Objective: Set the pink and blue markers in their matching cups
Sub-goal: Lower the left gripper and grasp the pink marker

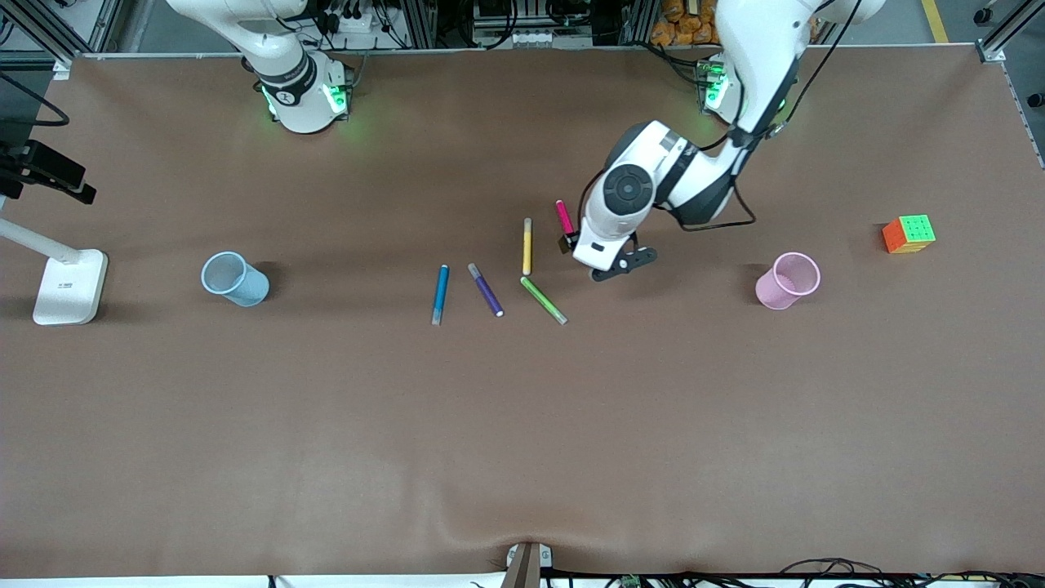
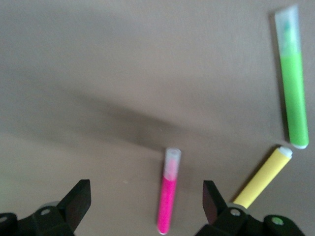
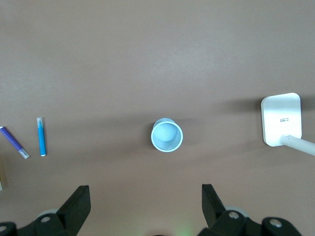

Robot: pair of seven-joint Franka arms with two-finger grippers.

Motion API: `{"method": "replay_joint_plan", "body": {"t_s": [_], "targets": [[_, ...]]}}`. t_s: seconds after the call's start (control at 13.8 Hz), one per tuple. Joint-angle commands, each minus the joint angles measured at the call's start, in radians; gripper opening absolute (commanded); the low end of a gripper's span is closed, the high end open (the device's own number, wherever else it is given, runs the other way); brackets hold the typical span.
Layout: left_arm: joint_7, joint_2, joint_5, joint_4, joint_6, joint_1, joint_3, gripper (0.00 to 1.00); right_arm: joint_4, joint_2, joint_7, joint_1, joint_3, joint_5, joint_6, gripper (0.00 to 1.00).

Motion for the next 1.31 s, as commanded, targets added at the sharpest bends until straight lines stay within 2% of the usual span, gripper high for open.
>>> {"method": "replay_joint_plan", "body": {"t_s": [0.0, 0.15, 0.44, 1.09, 1.23], "targets": [[-0.104, 0.032, 0.057, -0.001, 0.050, -0.063, 0.009, 1.00, 0.024, 0.011, 0.000, 0.007, -0.002, -0.015, -0.014, 1.00], [-0.144, 0.040, 0.137, -0.003, 0.053, -0.062, 0.006, 0.95, 0.024, 0.012, 0.000, 0.007, -0.002, -0.016, -0.014, 1.00], [-0.149, 0.049, 0.142, 0.002, 0.055, -0.054, 0.009, 0.81, 0.024, 0.011, 0.000, 0.007, -0.002, -0.015, -0.014, 1.00], [-0.186, 0.097, 0.165, 0.013, 0.108, -0.058, 0.015, 0.65, 0.024, 0.012, 0.000, 0.007, -0.002, -0.015, -0.015, 1.00], [-0.186, 0.108, 0.165, 0.013, 0.116, -0.068, 0.015, 0.53, 0.024, 0.017, 0.005, 0.010, 0.000, -0.012, -0.015, 1.00]]}}
